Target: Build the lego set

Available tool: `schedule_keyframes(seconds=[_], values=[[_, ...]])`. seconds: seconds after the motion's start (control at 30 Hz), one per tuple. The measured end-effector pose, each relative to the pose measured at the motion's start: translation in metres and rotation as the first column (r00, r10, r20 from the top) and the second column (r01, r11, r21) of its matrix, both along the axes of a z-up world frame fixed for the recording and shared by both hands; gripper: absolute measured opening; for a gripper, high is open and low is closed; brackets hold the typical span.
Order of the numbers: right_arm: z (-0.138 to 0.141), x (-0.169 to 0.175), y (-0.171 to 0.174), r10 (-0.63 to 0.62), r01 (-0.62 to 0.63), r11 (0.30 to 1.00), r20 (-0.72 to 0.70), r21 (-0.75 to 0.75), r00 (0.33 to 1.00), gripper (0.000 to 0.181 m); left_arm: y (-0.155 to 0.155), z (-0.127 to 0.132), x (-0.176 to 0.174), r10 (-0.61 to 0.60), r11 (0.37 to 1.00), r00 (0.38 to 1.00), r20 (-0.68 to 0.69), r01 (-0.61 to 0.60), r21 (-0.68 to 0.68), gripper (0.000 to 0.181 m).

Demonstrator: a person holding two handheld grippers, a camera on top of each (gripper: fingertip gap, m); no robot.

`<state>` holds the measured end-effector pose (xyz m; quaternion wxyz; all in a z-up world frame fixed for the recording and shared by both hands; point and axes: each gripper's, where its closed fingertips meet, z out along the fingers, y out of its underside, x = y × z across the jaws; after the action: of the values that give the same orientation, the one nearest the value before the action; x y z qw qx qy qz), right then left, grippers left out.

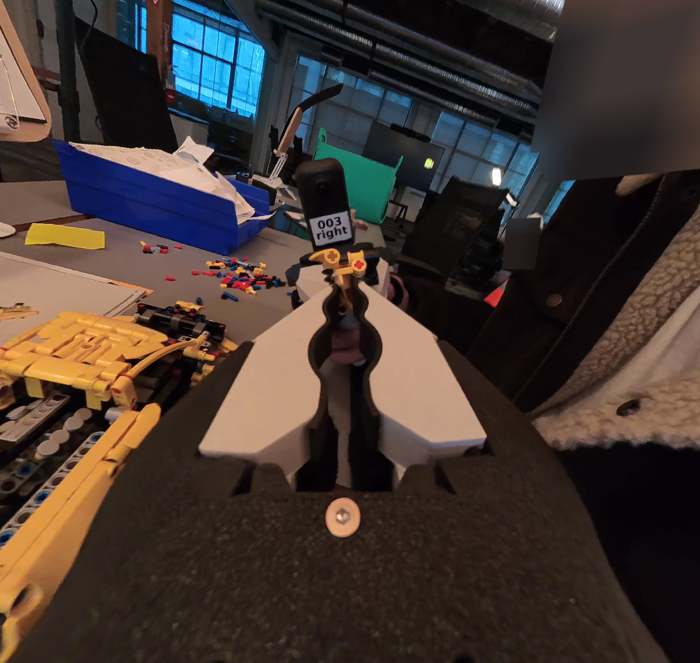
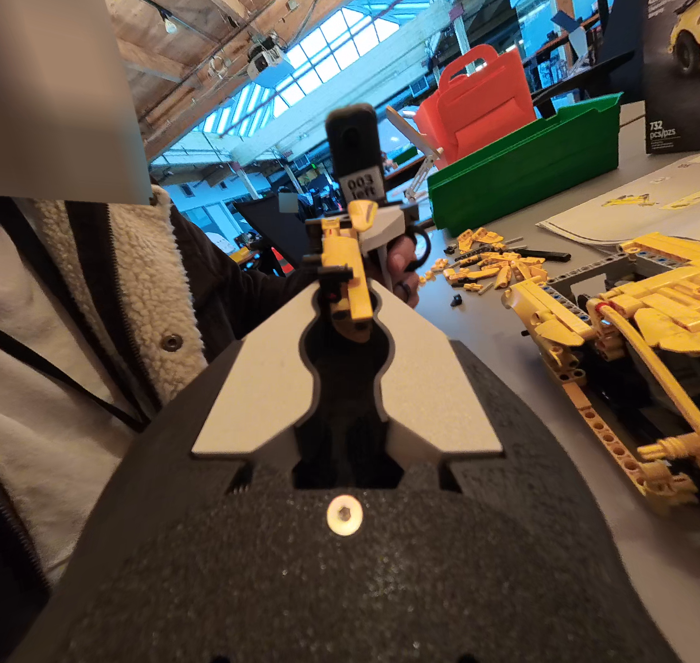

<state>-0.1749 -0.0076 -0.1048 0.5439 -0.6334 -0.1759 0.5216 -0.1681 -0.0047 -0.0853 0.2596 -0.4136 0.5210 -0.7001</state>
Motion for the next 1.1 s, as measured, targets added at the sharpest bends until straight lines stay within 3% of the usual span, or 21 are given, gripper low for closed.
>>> schedule_keyframes(seconds=[0.1,0.2,0.3,0.5,0.6,0.67,0.7,0.8,0.93,1.03,1.1], values=[[-0.010,0.009,0.006,-0.080,0.081,0.997,0.105,0.000,0.991,0.041,0.008,-0.008,-0.001,0.069,0.978,0.997,-0.023,-0.063,0.197,0.006],[-0.024,0.020,0.011,-0.162,0.156,0.987,0.303,0.045,0.939,0.048,0.009,-0.030,-0.002,0.093,0.923,0.993,-0.075,-0.058,0.381,0.006],[-0.033,0.019,0.009,-0.180,0.147,0.983,0.465,0.106,0.867,0.047,0.006,-0.035,-0.003,0.071,0.916,0.993,-0.095,-0.027,0.400,0.005],[-0.022,0.030,0.004,-0.255,0.161,0.965,0.599,0.206,0.759,0.047,0.004,-0.047,-0.005,0.056,0.898,0.988,-0.142,0.012,0.439,0.005],[-0.042,0.015,-0.001,-0.167,0.054,0.983,0.742,0.174,0.650,0.046,-0.003,-0.052,-0.006,0.032,0.886,0.987,-0.157,0.045,0.461,0.005],[-0.059,0.010,0.001,-0.138,0.013,0.987,0.812,0.158,0.566,0.033,-0.005,-0.050,-0.006,0.025,0.887,0.989,-0.148,0.047,0.460,0.005],[-0.061,0.008,0.002,-0.144,0.000,0.985,0.816,0.174,0.560,0.025,-0.007,-0.047,-0.007,0.017,0.894,0.990,-0.138,0.047,0.446,0.005],[-0.046,0.002,0.010,-0.184,0.047,0.976,0.703,0.211,0.687,0.024,0.000,-0.031,-0.006,0.046,0.923,0.996,-0.079,-0.012,0.386,0.006],[-0.013,-0.005,0.013,-0.190,0.105,0.970,0.407,0.221,0.893,0.024,0.011,0.001,-0.015,0.055,0.974,0.998,0.032,-0.060,0.220,0.019],[0.003,-0.009,0.009,-0.151,0.107,0.972,0.211,0.209,0.966,0.024,0.010,0.004,-0.019,0.033,0.980,0.999,0.042,-0.041,0.197,0.022],[0.003,-0.014,0.010,-0.150,0.106,0.972,0.203,0.212,0.968,0.024,0.004,0.000,-0.017,0.025,0.974,0.999,0.030,-0.031,0.226,0.022]])
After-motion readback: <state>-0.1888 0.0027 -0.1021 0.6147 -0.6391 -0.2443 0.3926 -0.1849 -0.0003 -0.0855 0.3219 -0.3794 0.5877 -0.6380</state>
